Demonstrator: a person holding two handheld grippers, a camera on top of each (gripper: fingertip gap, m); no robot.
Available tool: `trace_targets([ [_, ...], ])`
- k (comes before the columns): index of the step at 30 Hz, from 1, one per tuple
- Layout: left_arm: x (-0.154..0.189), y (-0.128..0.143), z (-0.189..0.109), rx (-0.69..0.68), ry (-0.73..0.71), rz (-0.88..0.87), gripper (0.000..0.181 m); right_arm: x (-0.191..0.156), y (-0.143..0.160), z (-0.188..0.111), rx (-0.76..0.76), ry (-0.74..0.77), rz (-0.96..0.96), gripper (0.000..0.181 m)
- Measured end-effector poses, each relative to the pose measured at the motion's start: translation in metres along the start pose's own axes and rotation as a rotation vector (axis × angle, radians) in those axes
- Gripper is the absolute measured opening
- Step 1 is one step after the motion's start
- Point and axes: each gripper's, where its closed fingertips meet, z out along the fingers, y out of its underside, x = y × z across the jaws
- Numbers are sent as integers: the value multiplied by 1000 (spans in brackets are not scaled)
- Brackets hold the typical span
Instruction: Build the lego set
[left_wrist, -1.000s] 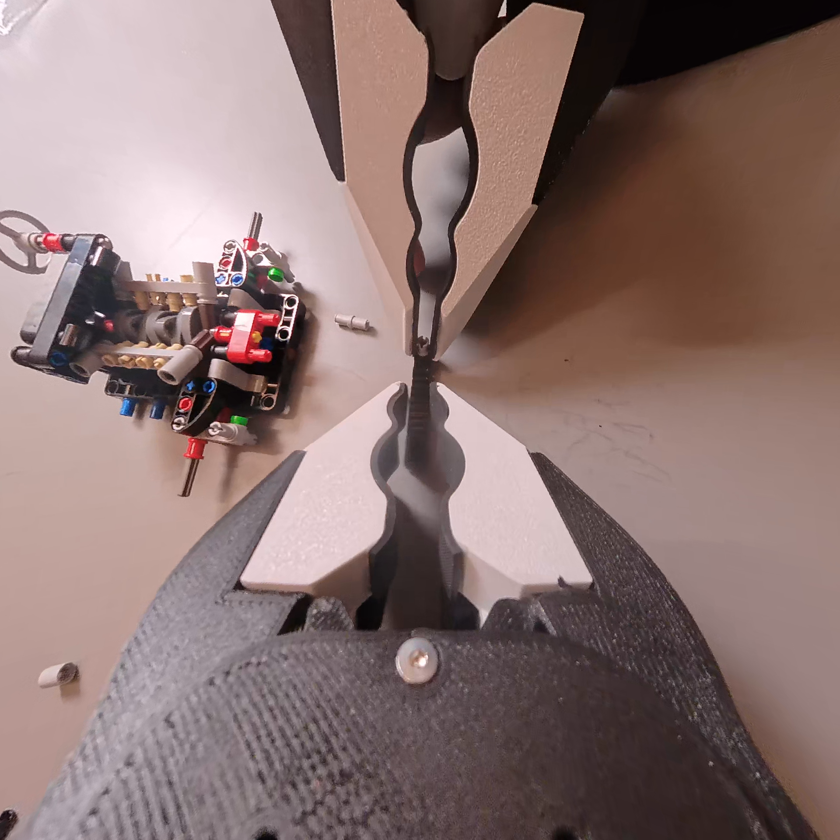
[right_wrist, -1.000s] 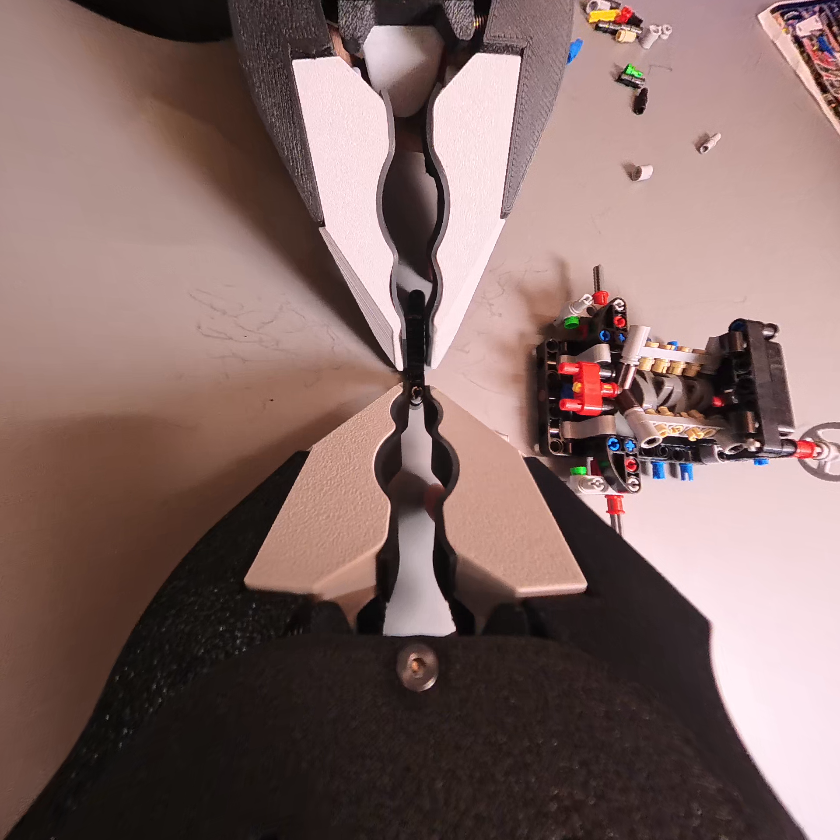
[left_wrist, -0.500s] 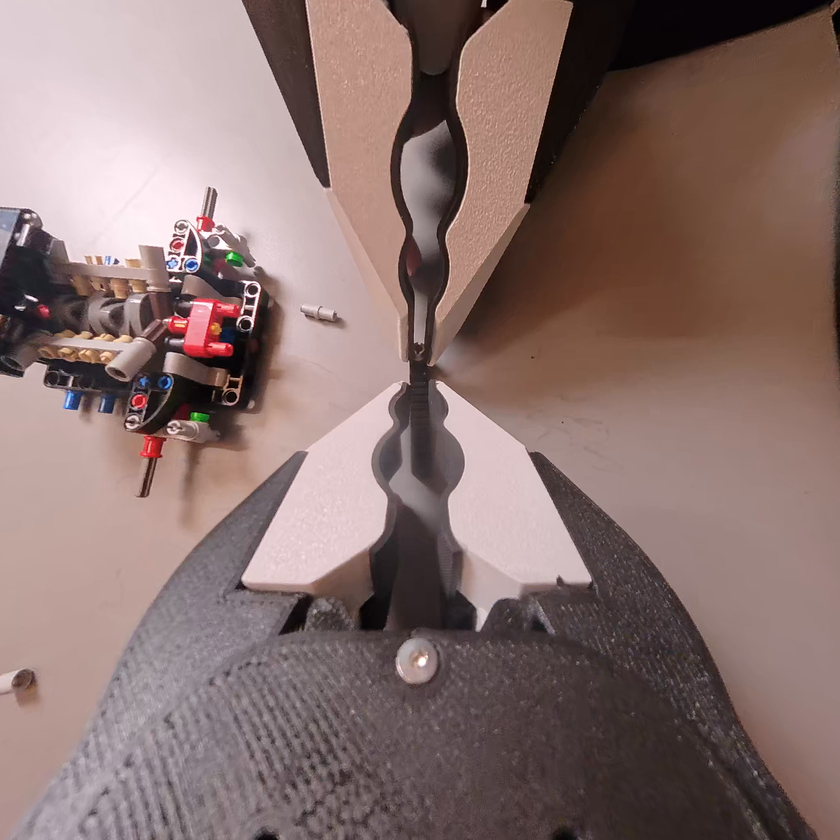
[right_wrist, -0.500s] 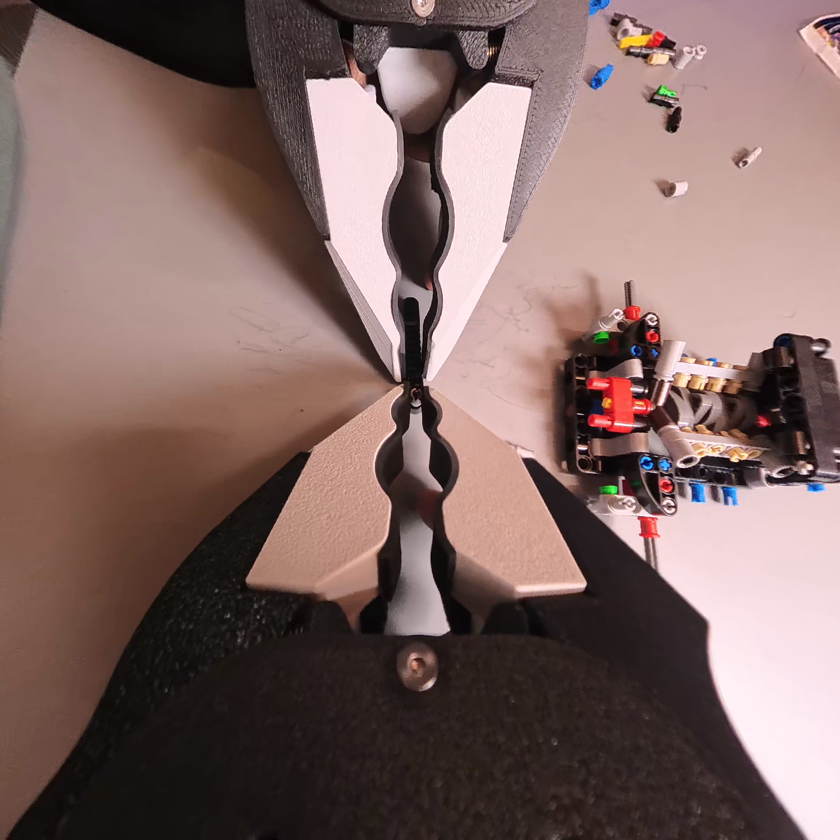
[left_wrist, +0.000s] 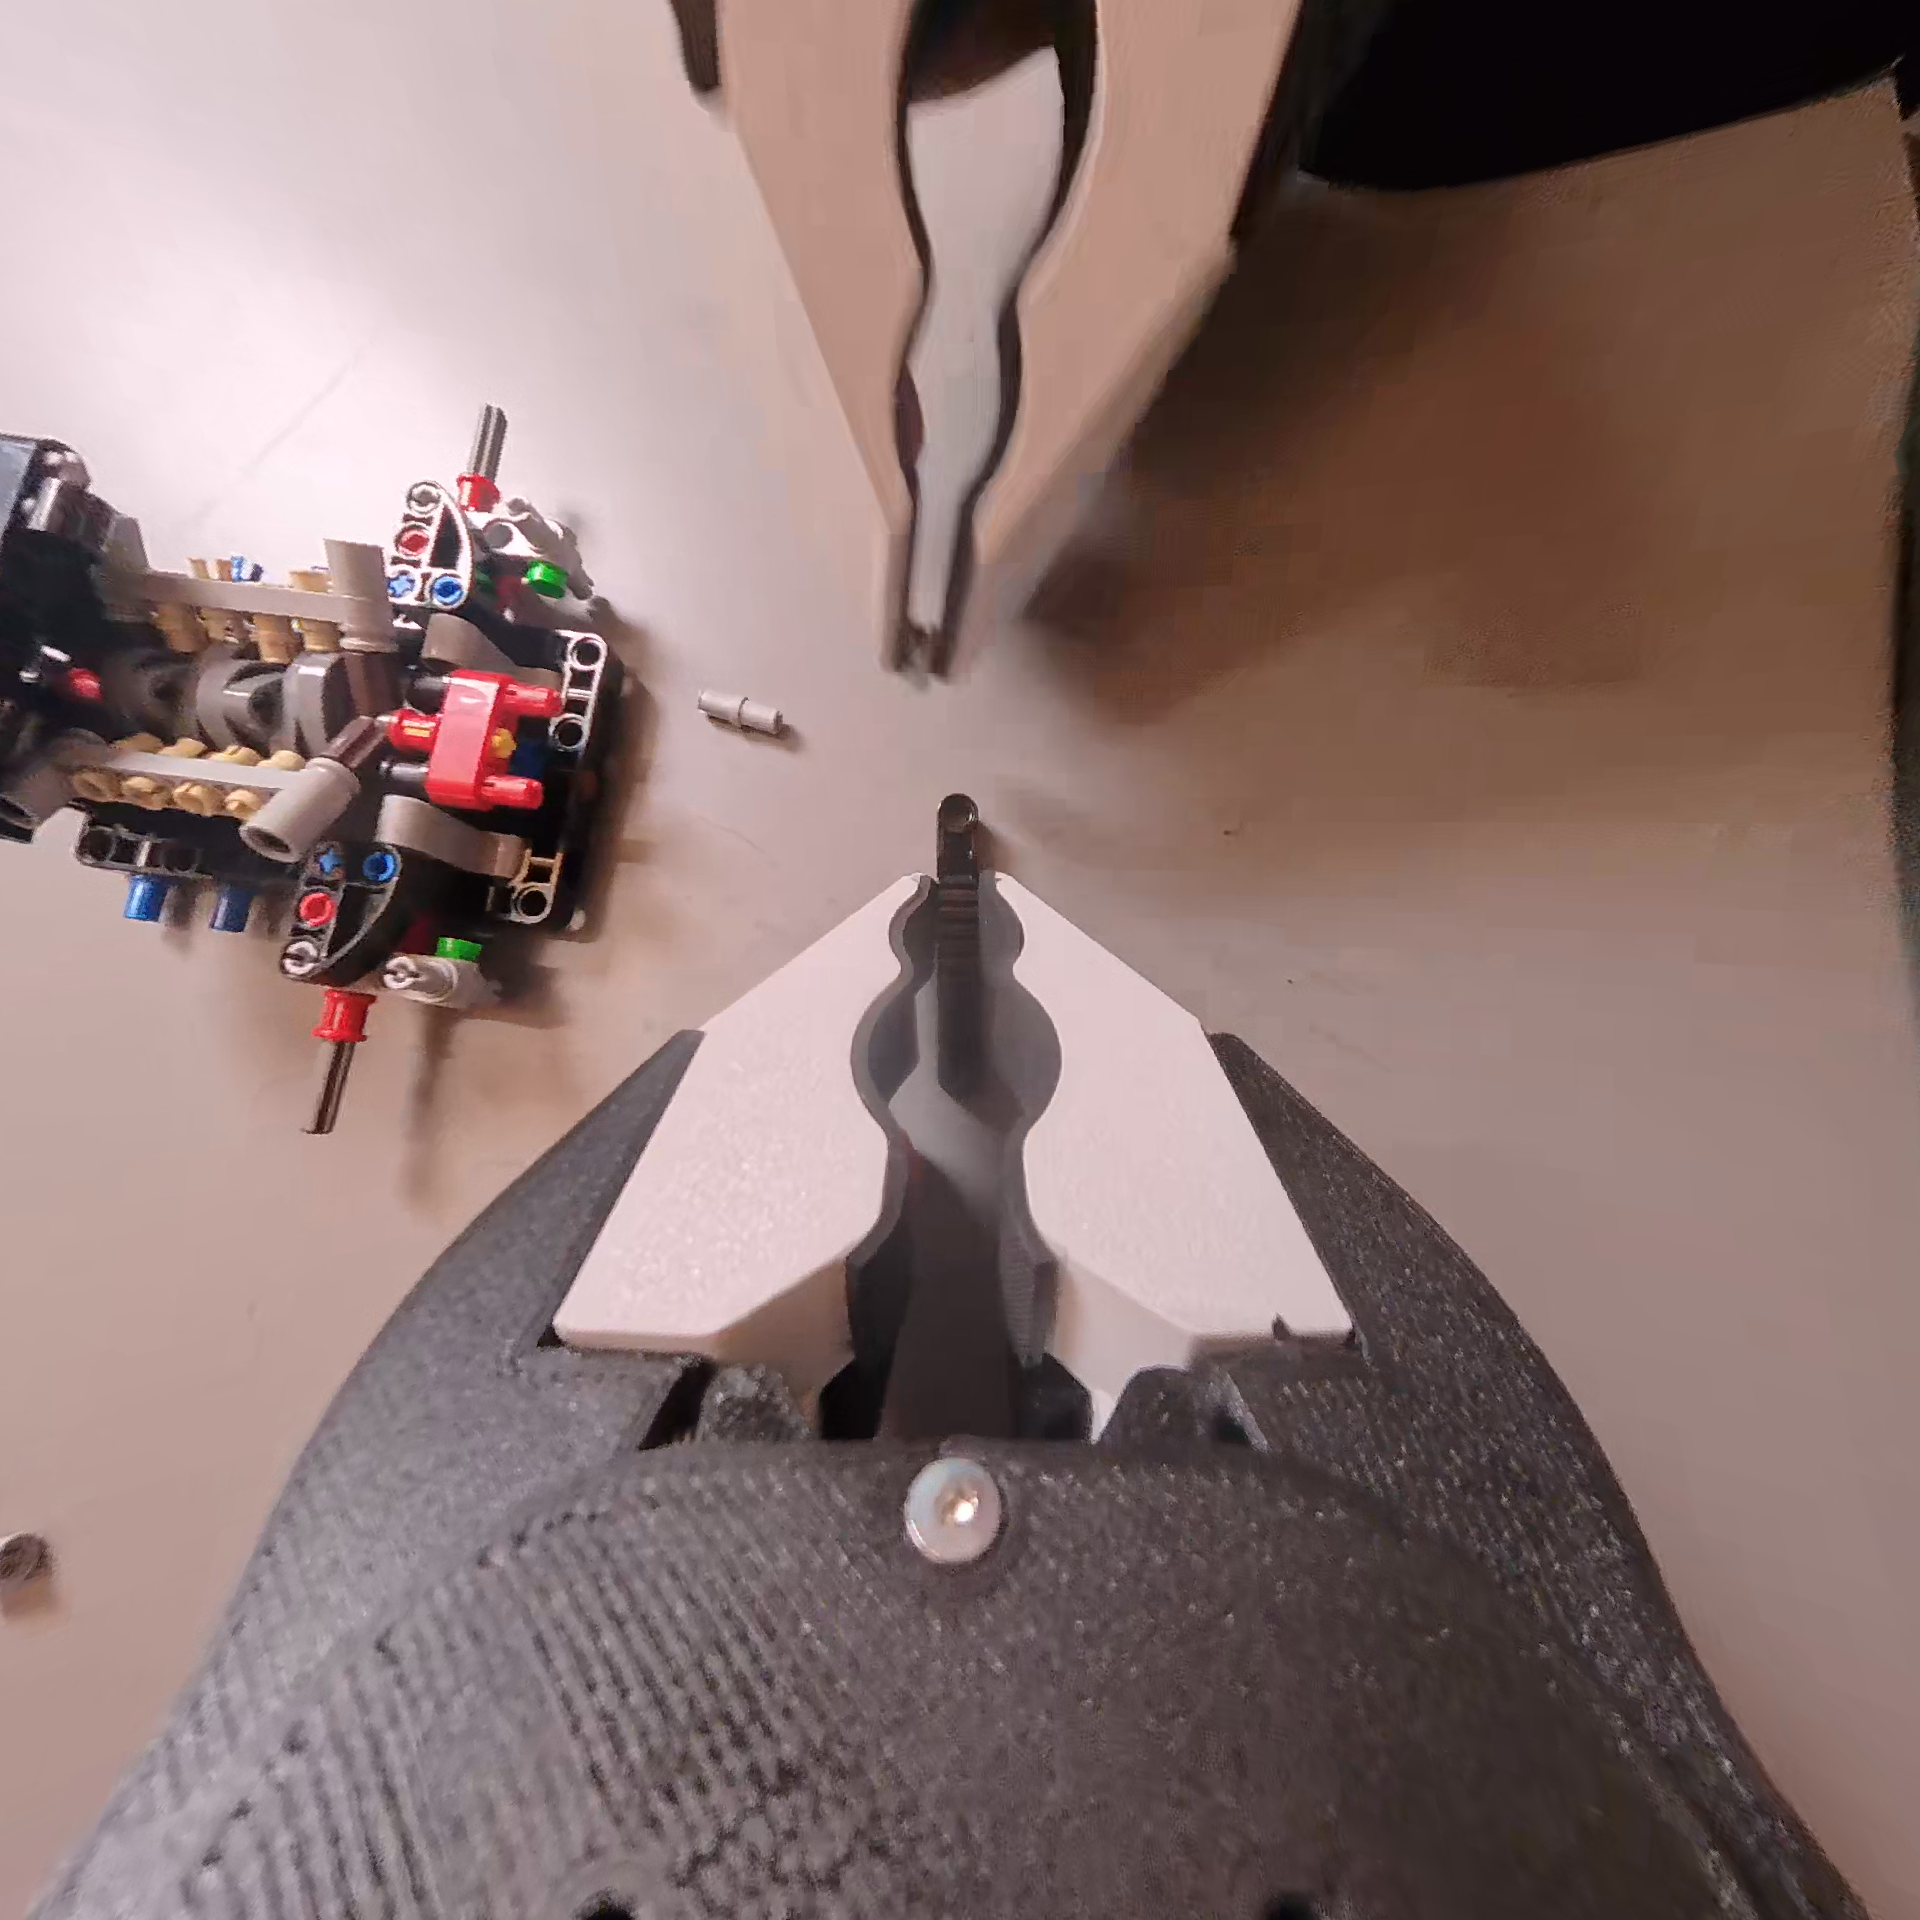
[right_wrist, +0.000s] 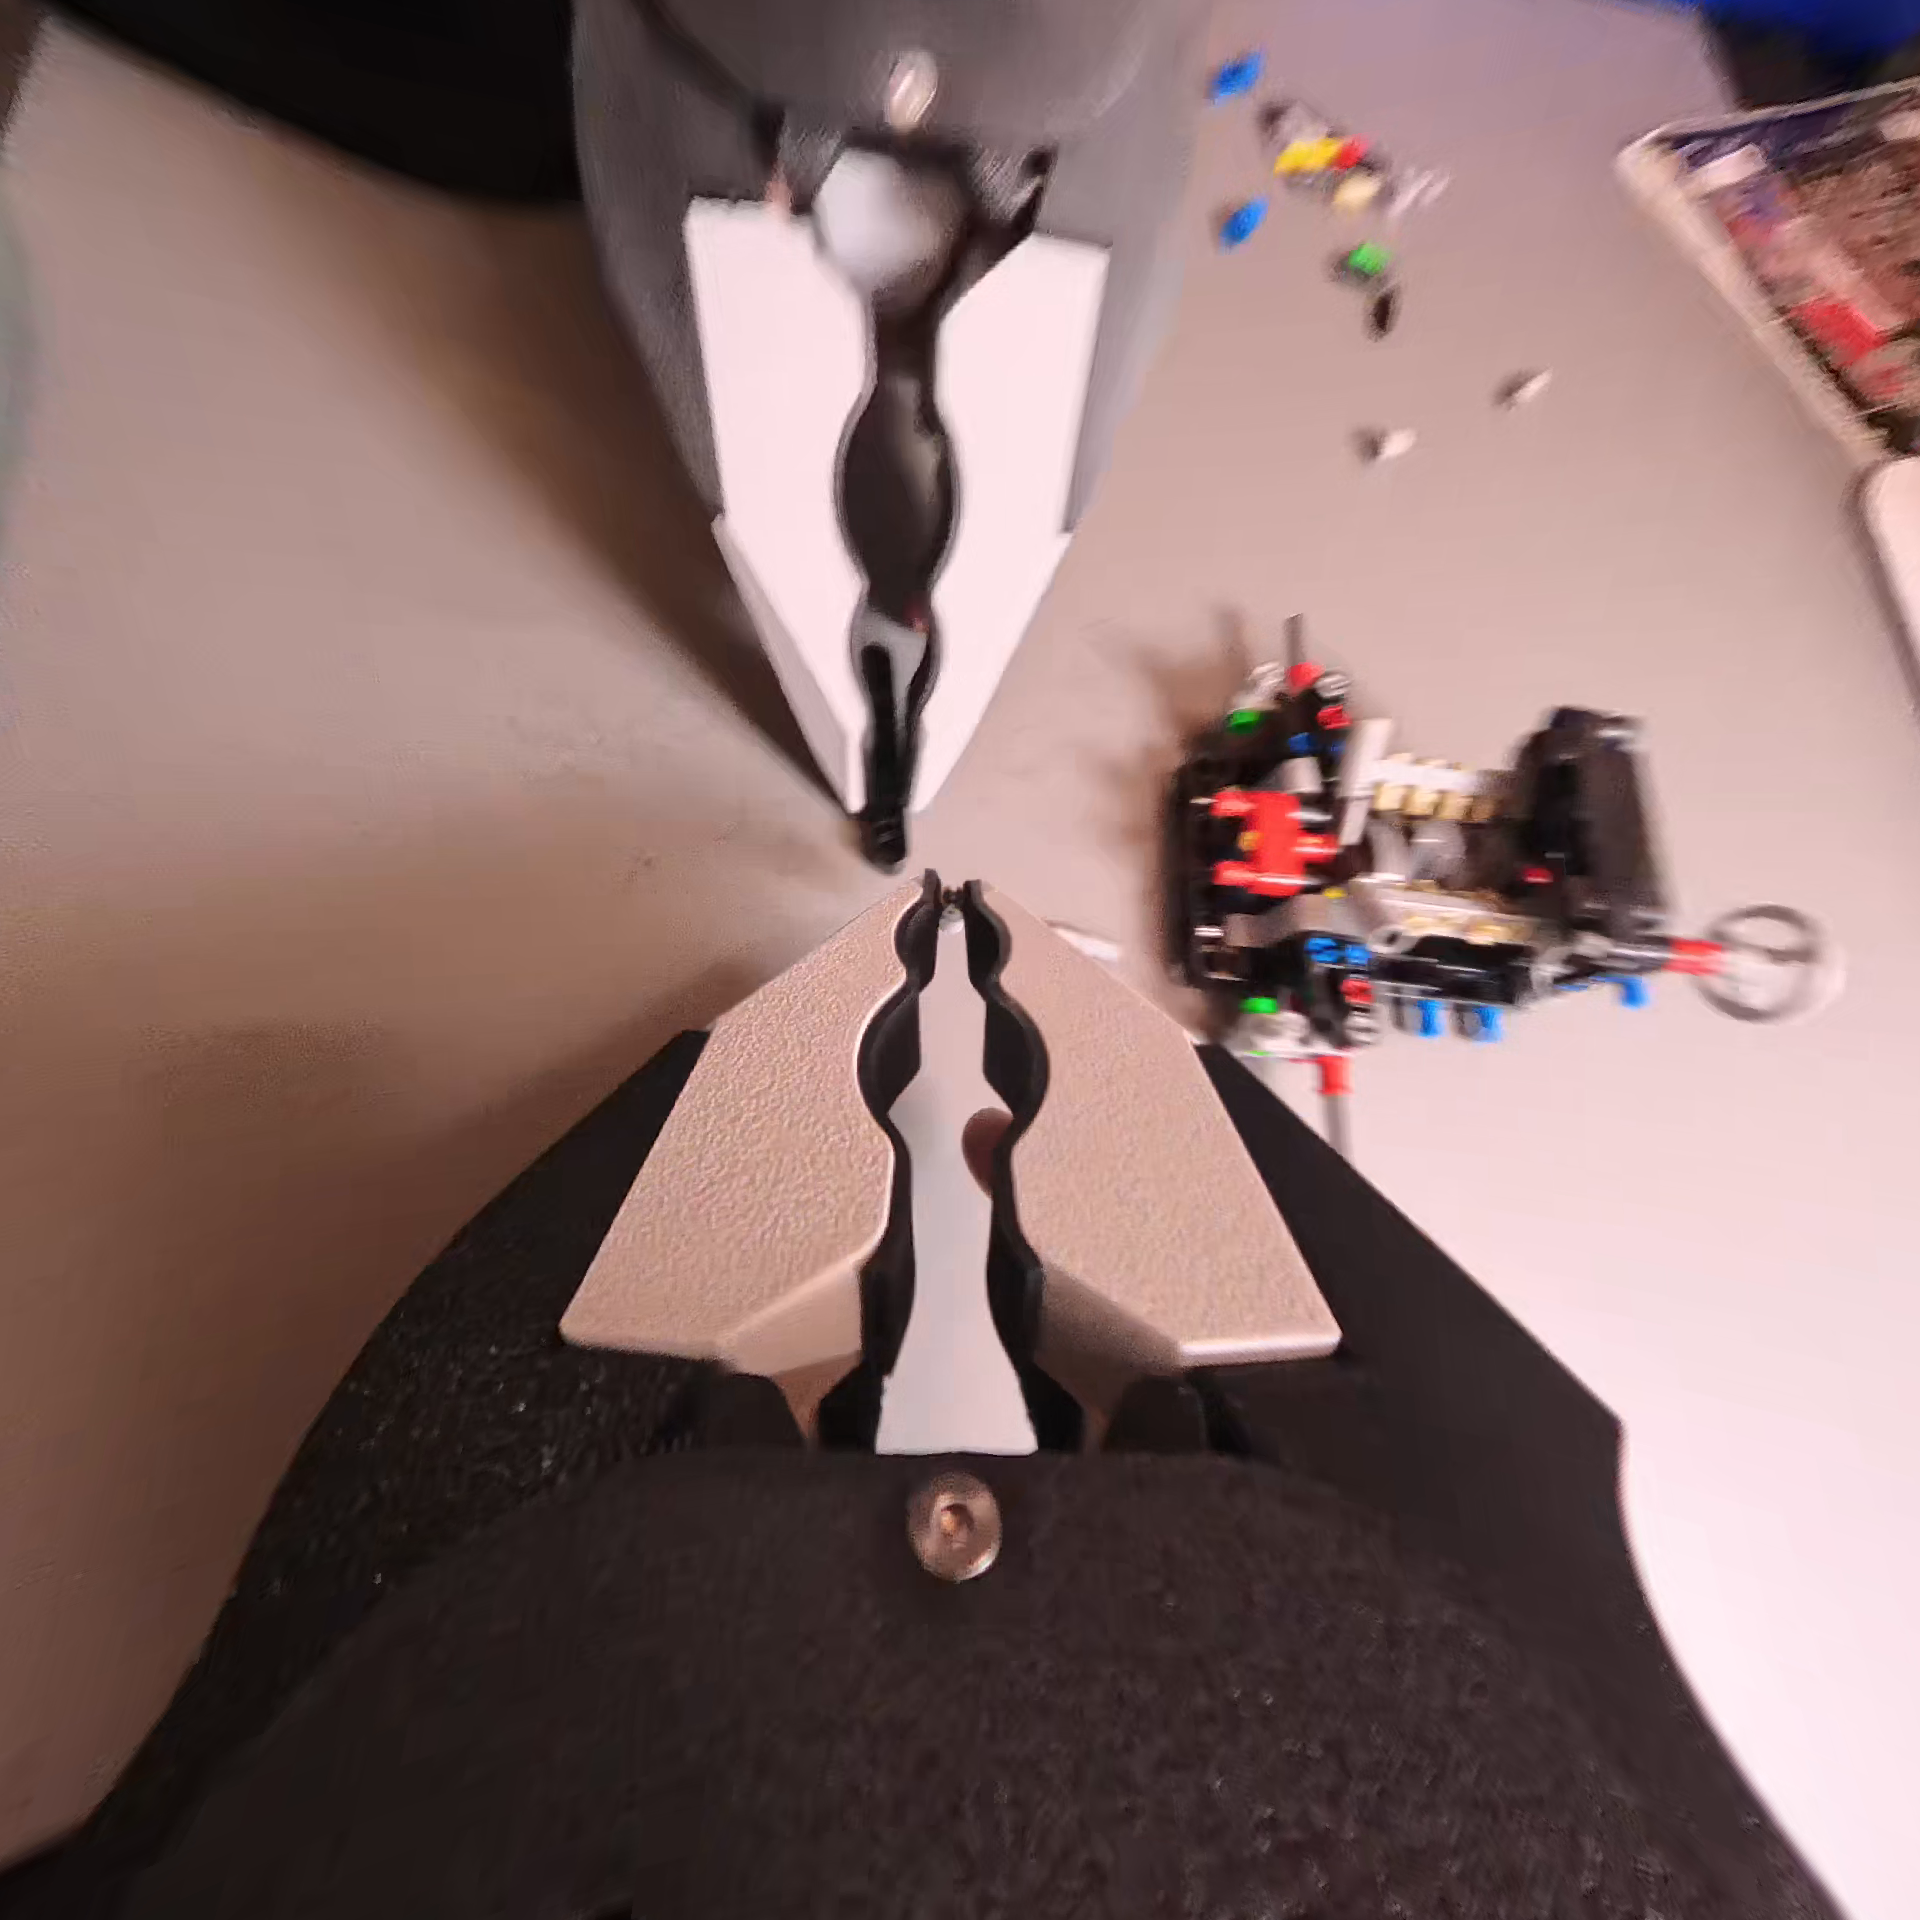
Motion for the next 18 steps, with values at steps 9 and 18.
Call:
trace_targets([
  [9, 6, -16, -20, 170, 177, -220, 6, -5, 15, 15, -121, 45, -127, 23],
  [18, 14, -33, -40, 329, 459, -475, 6, -15, -36, 5, 117, 111, -274, 11],
])
